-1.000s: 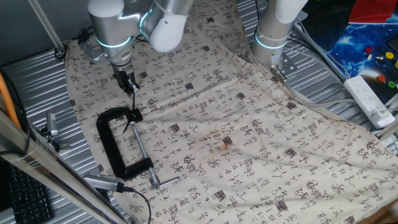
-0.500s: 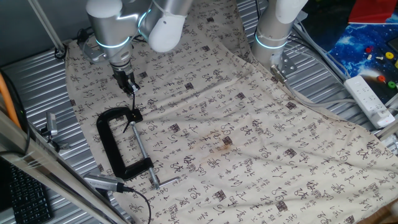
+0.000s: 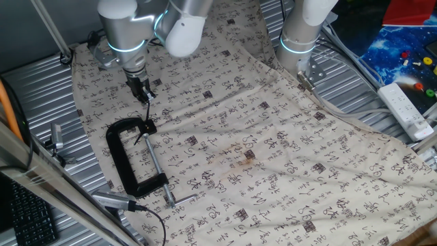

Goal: Turn the hands of a clock

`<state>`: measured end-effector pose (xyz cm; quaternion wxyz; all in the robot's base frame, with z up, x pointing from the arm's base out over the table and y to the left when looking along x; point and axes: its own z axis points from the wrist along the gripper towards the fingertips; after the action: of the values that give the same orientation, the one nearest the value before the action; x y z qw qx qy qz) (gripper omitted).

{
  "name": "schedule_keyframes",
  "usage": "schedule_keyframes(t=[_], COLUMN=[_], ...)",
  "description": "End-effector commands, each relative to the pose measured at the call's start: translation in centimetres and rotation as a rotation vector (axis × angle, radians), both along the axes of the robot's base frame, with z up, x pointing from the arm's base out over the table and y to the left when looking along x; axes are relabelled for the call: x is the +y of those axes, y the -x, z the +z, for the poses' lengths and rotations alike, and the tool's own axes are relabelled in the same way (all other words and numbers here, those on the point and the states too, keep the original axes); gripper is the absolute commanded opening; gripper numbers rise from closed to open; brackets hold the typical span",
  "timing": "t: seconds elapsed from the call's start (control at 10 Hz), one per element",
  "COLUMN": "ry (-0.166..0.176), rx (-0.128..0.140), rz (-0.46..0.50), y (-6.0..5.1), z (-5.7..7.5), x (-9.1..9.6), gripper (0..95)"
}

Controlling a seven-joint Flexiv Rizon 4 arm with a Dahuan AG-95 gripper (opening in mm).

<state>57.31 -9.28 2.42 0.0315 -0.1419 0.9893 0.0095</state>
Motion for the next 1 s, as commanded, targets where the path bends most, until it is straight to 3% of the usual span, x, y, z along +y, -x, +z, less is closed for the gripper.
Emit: schedule_keyframes(t=[0.1, 1.0], ry=[0.000, -0.009], rx=[0.001, 0.001], rz=[0.001, -0.006], y=[0.05, 0.99], z=[0.00, 0.39], x=[-0.01, -0.12], gripper=[0.0, 0.0])
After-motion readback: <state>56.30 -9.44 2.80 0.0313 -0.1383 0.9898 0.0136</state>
